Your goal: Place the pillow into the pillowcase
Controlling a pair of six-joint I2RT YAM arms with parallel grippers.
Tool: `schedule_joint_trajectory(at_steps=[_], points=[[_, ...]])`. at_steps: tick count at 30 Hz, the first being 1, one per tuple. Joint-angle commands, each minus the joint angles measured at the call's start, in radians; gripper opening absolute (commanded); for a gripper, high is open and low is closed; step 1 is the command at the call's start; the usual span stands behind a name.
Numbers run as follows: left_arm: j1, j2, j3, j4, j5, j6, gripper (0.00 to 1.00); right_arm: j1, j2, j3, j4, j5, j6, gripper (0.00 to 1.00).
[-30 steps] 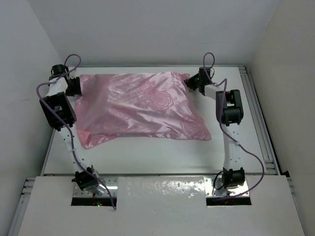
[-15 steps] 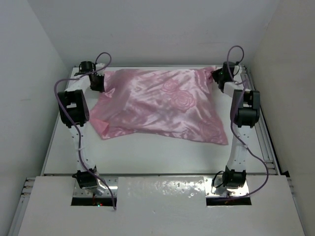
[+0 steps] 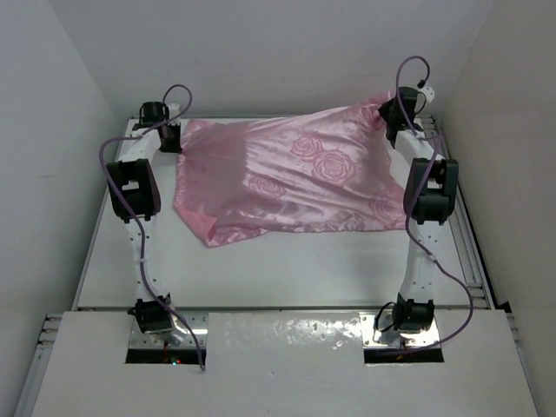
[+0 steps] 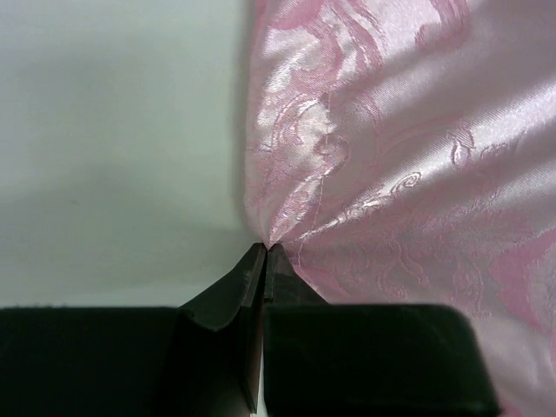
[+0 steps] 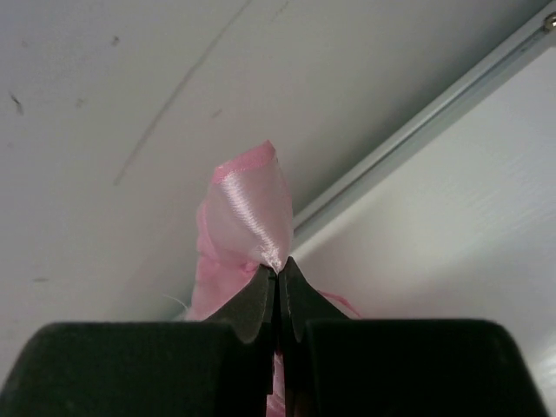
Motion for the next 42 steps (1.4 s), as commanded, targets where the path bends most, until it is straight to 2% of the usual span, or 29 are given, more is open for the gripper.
schedule_joint_trajectory(at_steps=[1, 3, 5, 6, 7, 8, 9, 10, 11, 12, 13, 14, 15, 17, 18, 20, 21, 24, 25, 29, 30, 32, 38, 40, 42], points=[[0.038, 0.025, 0.098, 0.021, -0.113, 0.012, 0.0, -0.011, -0.015, 0.123, 0.011, 0.151, -0.192, 0.0], [0.038, 0.024, 0.12, 0.028, -0.117, 0.012, 0.0, -0.005, 0.016, 0.203, -0.004, 0.208, -0.313, 0.11], [0.037, 0.024, 0.122, 0.036, -0.125, 0.03, 0.05, 0.0, 0.054, 0.244, 0.005, 0.264, -0.401, 0.28], [0.038, 0.024, 0.123, 0.036, -0.125, 0.031, 0.09, -0.003, 0.054, 0.26, 0.005, 0.275, -0.409, 0.33], [0.037, 0.025, 0.125, 0.033, -0.136, 0.038, 0.2, -0.005, 0.082, 0.274, 0.0, 0.286, -0.42, 0.4], [0.037, 0.024, 0.126, 0.033, -0.146, 0.037, 0.29, -0.006, 0.097, 0.291, -0.004, 0.292, -0.445, 0.58], [0.035, 0.021, 0.129, 0.028, -0.147, 0.038, 0.4, -0.006, 0.109, 0.326, -0.014, 0.288, -0.461, 0.69], [0.037, 0.015, 0.14, 0.015, -0.147, 0.035, 0.61, -0.005, 0.126, 0.337, -0.042, 0.271, -0.473, 0.77], [0.041, 0.008, 0.146, 0.005, -0.133, 0.031, 0.69, -0.006, 0.123, 0.341, -0.058, 0.245, -0.484, 0.83], [0.044, -0.022, 0.151, -0.005, -0.074, 0.037, 0.75, -0.006, 0.111, 0.309, -0.075, 0.205, -0.486, 0.95], [0.051, -0.044, 0.148, -0.028, -0.036, 0.044, 0.83, -0.005, 0.05, 0.274, -0.102, 0.097, -0.486, 0.99], [0.052, -0.104, 0.143, -0.042, 0.035, 0.058, 0.85, -0.003, 0.003, 0.213, -0.107, 0.038, -0.483, 0.99], [0.054, -0.142, 0.134, -0.056, 0.077, 0.073, 0.87, 0.0, -0.048, 0.064, -0.104, -0.014, -0.48, 0.99], [0.057, -0.274, 0.073, -0.128, 0.183, 0.138, 0.87, 0.01, -0.229, -0.11, -0.095, -0.094, -0.481, 0.99], [0.055, -0.322, 0.034, -0.201, 0.279, 0.247, 0.82, 0.021, -0.286, -0.293, -0.081, -0.102, -0.476, 0.99], [0.026, -0.471, -0.145, -0.277, 0.327, 0.349, 0.71, 0.027, -0.452, -0.456, -0.078, -0.12, -0.472, 0.99], [0.008, -0.511, -0.215, -0.362, 0.32, 0.45, 0.56, 0.024, -0.502, -0.607, -0.08, -0.117, -0.457, 0.99], [-0.083, -0.645, -0.514, -0.432, 0.251, 0.54, 0.43, 0.004, -0.665, -0.827, -0.093, -0.151, -0.368, 0.99], [-0.127, -0.698, -0.649, -0.417, 0.231, 0.523, 0.43, 0.003, -0.694, -0.867, -0.104, -0.163, -0.36, 0.99], [-0.225, -0.765, -0.841, -0.251, 0.06, 0.37, 0.67, 0.003, -0.829, -1.01, -0.208, -0.142, -0.352, 0.99], [-0.241, -0.769, -0.86, -0.227, 0.023, 0.353, 0.69, -0.002, -0.844, -1.025, -0.251, -0.134, -0.329, 0.99], [-0.279, -0.759, -0.88, -0.184, -0.086, 0.31, 0.71, -0.032, -0.871, -1.071, -0.32, -0.13, -0.312, 0.99], [-0.301, -0.717, -0.944, -0.059, -0.228, 0.256, 0.71, -0.166, -0.964, -1.219, -0.365, -0.172, -0.175, 0.99], [-0.304, -0.702, -0.968, -0.036, -0.232, 0.245, 0.59, -0.186, -0.992, -1.274, -0.334, -0.159, -0.154, 0.99], [-0.292, -0.702, -0.975, -0.022, -0.229, 0.238, 0.41, -0.195, -1.004, -1.308, -0.319, -0.113, -0.121, 0.99]])
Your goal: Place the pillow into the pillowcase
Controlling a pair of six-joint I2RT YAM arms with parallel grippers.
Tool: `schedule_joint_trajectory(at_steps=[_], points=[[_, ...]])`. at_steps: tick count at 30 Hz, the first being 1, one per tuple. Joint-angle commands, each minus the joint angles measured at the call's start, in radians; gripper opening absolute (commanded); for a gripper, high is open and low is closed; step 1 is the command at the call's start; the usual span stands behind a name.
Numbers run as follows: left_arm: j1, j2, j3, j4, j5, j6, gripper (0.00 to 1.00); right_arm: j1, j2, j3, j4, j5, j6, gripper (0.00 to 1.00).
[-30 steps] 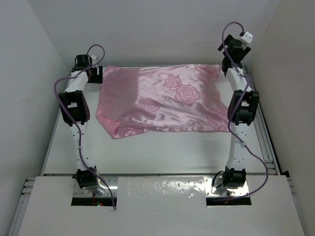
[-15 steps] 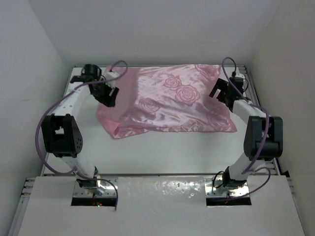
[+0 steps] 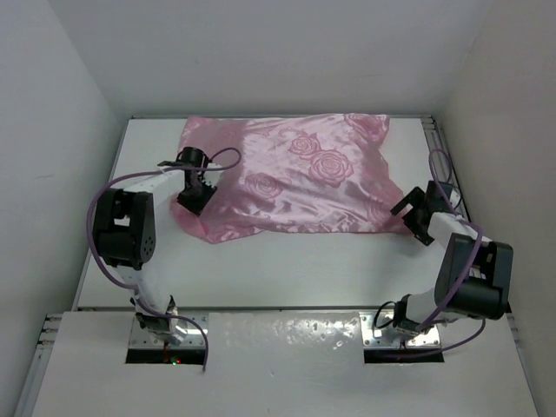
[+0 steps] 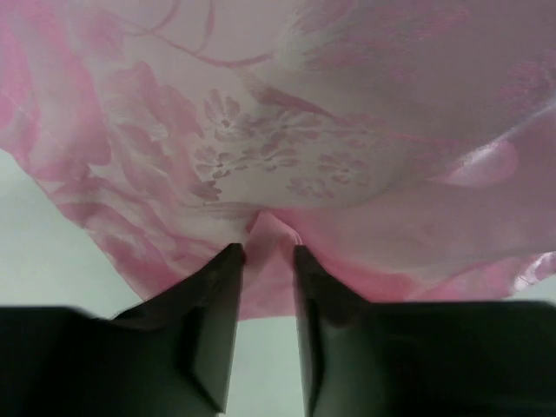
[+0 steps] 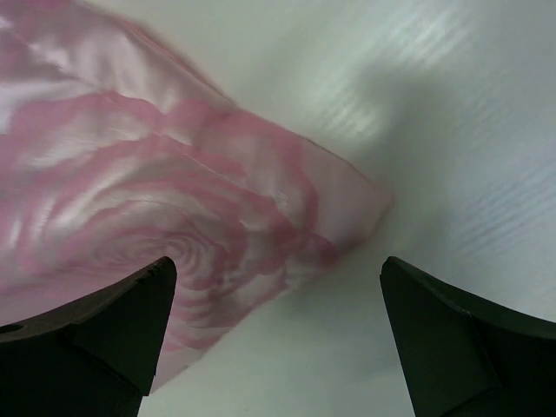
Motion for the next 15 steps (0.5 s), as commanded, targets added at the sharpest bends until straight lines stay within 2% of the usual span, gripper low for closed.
schedule_joint_trajectory(at_steps=[1, 3, 4, 5, 8, 11, 13, 15], points=[[0.011, -0.001, -0.016, 0.074, -0.019, -0.032, 0.24, -0.012, -0.047, -0.068, 0.053, 0.036, 0.087, 0.99], [0.043, -0.022, -0.007, 0.058, 0.008, -0.038, 0.1, -0.017, -0.037, -0.099, 0.084, 0.03, 0.118, 0.97], [0.055, -0.033, -0.009, 0.044, 0.047, -0.045, 0.0, -0.022, -0.019, -0.122, 0.102, 0.019, 0.13, 0.96], [0.066, -0.042, -0.012, 0.038, 0.054, -0.052, 0.0, -0.022, -0.008, -0.128, 0.107, 0.007, 0.148, 0.94], [0.122, -0.09, -0.012, -0.014, 0.083, -0.05, 0.0, -0.022, 0.015, -0.165, 0.127, -0.029, 0.182, 0.8], [0.181, -0.165, -0.018, -0.113, 0.081, 0.006, 0.0, -0.023, -0.01, -0.201, 0.127, -0.009, 0.223, 0.52], [0.202, -0.203, -0.076, -0.161, 0.066, 0.043, 0.0, -0.023, -0.043, -0.218, 0.156, -0.004, 0.243, 0.45], [0.21, -0.254, -0.128, -0.158, 0.052, 0.079, 0.0, -0.023, -0.063, -0.229, 0.154, 0.003, 0.247, 0.31]])
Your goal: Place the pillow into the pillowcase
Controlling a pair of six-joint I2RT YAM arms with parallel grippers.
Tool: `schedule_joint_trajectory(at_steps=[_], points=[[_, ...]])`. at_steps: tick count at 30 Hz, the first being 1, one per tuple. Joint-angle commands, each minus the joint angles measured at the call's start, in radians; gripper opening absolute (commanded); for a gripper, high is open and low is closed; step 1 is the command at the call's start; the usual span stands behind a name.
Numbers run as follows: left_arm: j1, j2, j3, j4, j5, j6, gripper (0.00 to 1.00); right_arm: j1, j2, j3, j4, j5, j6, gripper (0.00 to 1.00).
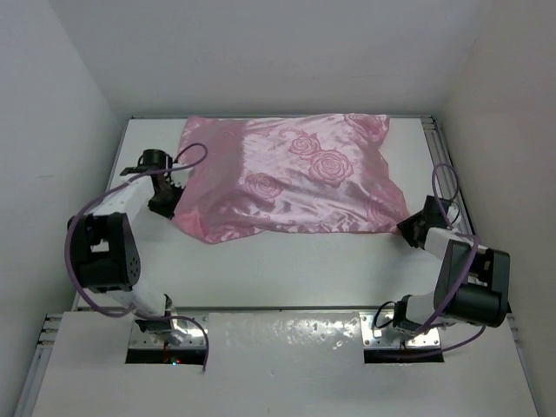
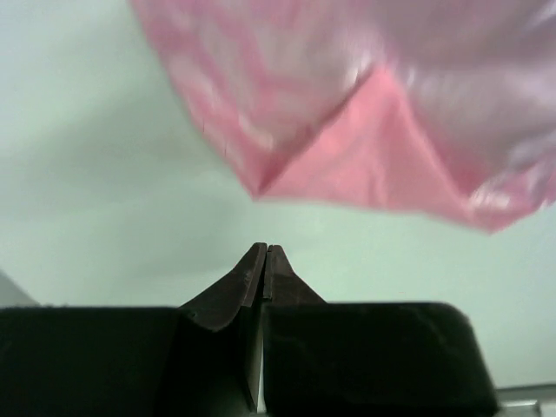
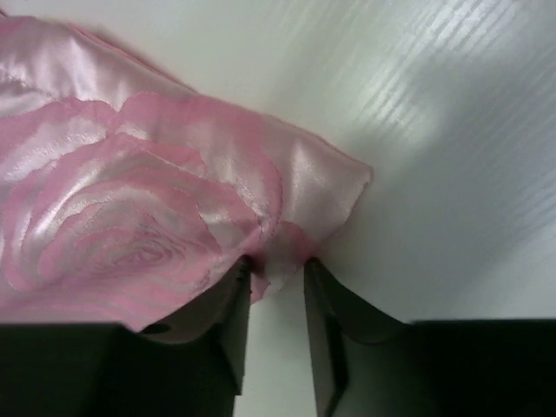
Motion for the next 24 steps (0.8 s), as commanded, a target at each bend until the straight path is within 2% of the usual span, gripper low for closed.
schedule_joint_trajectory(at_steps=[1, 3, 4, 5, 6, 7, 8, 10, 11, 13, 19, 21, 22, 24], points=[[0.018, -0.09, -0.089, -0.071, 0.004, 0.07, 0.0, 0.001, -0.034, -0.039, -0.031, 0.008, 0.051, 0.28], [-0.002, -0.1, -0.075, -0.059, 0.04, 0.049, 0.03, 0.001, -0.041, -0.032, -0.026, 0.002, 0.045, 0.27], [-0.025, -0.095, -0.057, -0.056, 0.048, 0.043, 0.11, 0.001, -0.039, -0.022, -0.029, -0.014, 0.025, 0.34], [-0.089, -0.089, -0.008, -0.051, 0.059, 0.037, 0.22, 0.001, -0.03, 0.002, -0.034, -0.017, 0.016, 0.38], [-0.115, -0.081, 0.021, -0.045, 0.059, 0.035, 0.45, 0.003, -0.024, 0.014, -0.048, -0.02, 0.005, 0.41], [-0.167, -0.074, 0.043, -0.039, 0.053, 0.031, 0.54, 0.003, -0.016, 0.027, -0.048, -0.031, -0.015, 0.43], [-0.189, -0.051, 0.075, -0.025, 0.027, 0.015, 0.67, 0.003, -0.002, 0.048, -0.083, -0.035, -0.024, 0.44], [-0.235, -0.017, 0.081, -0.002, -0.031, -0.002, 0.72, 0.003, 0.002, 0.06, -0.097, -0.038, -0.041, 0.46], [-0.241, 0.026, 0.074, 0.007, -0.104, -0.018, 0.75, 0.003, 0.001, 0.059, -0.1, -0.037, -0.041, 0.47], [-0.246, 0.093, 0.069, 0.024, -0.154, -0.038, 0.8, 0.003, -0.01, 0.051, -0.097, -0.037, -0.041, 0.5], [-0.264, 0.152, 0.018, 0.064, -0.263, -0.062, 0.81, 0.003, -0.054, 0.021, -0.094, -0.014, -0.049, 0.52], [-0.277, 0.156, -0.008, 0.076, -0.268, -0.063, 0.73, 0.003, -0.059, 0.016, -0.089, -0.009, -0.047, 0.52], [-0.278, 0.155, -0.014, 0.072, -0.268, -0.065, 0.58, 0.003, -0.059, 0.015, -0.089, -0.009, -0.043, 0.52], [-0.275, 0.146, -0.022, 0.055, -0.271, -0.071, 0.38, 0.003, -0.064, 0.014, -0.088, -0.009, -0.035, 0.5]])
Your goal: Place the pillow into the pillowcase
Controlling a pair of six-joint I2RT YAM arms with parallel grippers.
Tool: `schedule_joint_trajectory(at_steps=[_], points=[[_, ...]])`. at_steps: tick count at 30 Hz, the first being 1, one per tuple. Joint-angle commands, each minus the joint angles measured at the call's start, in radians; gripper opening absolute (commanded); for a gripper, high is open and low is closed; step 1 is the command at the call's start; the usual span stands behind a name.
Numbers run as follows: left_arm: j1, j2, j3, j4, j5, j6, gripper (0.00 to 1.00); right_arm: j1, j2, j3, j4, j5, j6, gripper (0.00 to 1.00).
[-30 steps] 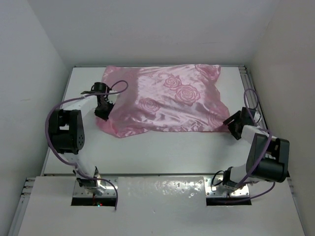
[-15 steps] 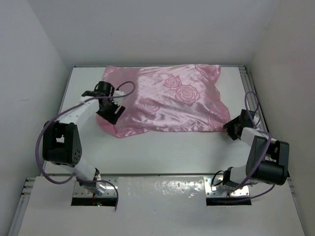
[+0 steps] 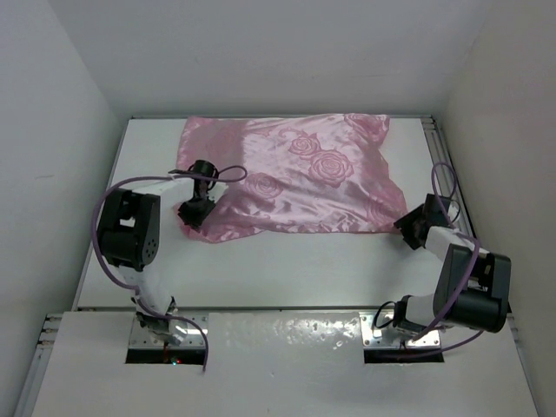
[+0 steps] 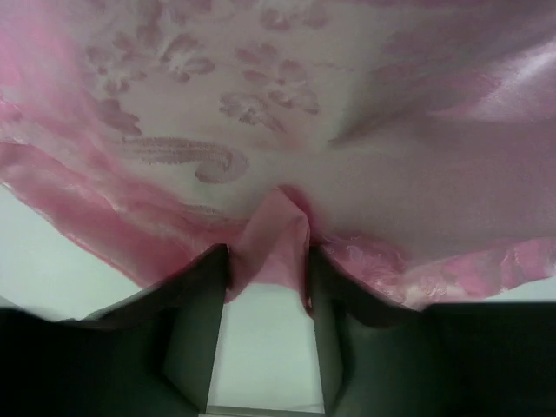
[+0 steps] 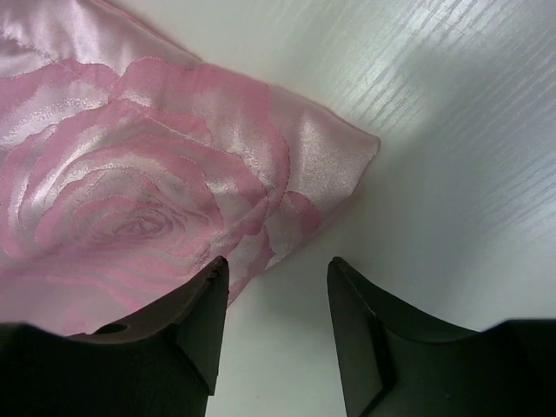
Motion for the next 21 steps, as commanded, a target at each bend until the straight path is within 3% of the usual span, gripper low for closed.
schedule_joint_trajectory(at_steps=[1, 2, 4, 6, 10, 13, 17, 18, 20, 21], points=[[-0.001, -0.051, -0.009, 0.007, -0.045, -0.026, 0.18, 0.002, -0.028, -0.01, 0.003, 0.018, 0.001, 0.48], [0.011, -0.071, -0.012, -0.017, -0.049, -0.032, 0.11, 0.002, -0.03, -0.012, 0.003, 0.021, 0.002, 0.46], [0.054, -0.137, -0.032, -0.062, -0.053, -0.035, 0.02, 0.002, -0.033, -0.019, 0.006, 0.034, 0.005, 0.26], [0.089, -0.2, -0.061, -0.087, -0.068, -0.022, 0.02, 0.002, -0.033, -0.027, 0.005, 0.044, 0.013, 0.02], [0.15, -0.261, -0.198, -0.14, -0.088, 0.044, 0.0, 0.004, -0.059, -0.024, -0.017, 0.075, 0.01, 0.0], [0.184, -0.283, -0.291, -0.092, -0.112, 0.07, 0.0, 0.009, -0.132, -0.032, -0.015, 0.116, -0.007, 0.0], [0.244, -0.271, -0.289, -0.1, -0.068, 0.08, 0.0, 0.009, -0.215, -0.013, -0.067, 0.132, -0.053, 0.0], [0.246, -0.272, -0.278, -0.119, -0.024, 0.084, 0.04, 0.009, -0.228, -0.006, -0.083, 0.138, -0.053, 0.0], [0.246, -0.281, -0.253, -0.154, 0.002, 0.09, 0.24, 0.009, -0.267, -0.004, -0.117, 0.158, -0.065, 0.0], [0.25, -0.287, -0.246, -0.171, 0.038, 0.113, 0.51, 0.009, -0.277, -0.007, -0.12, 0.164, -0.07, 0.0]])
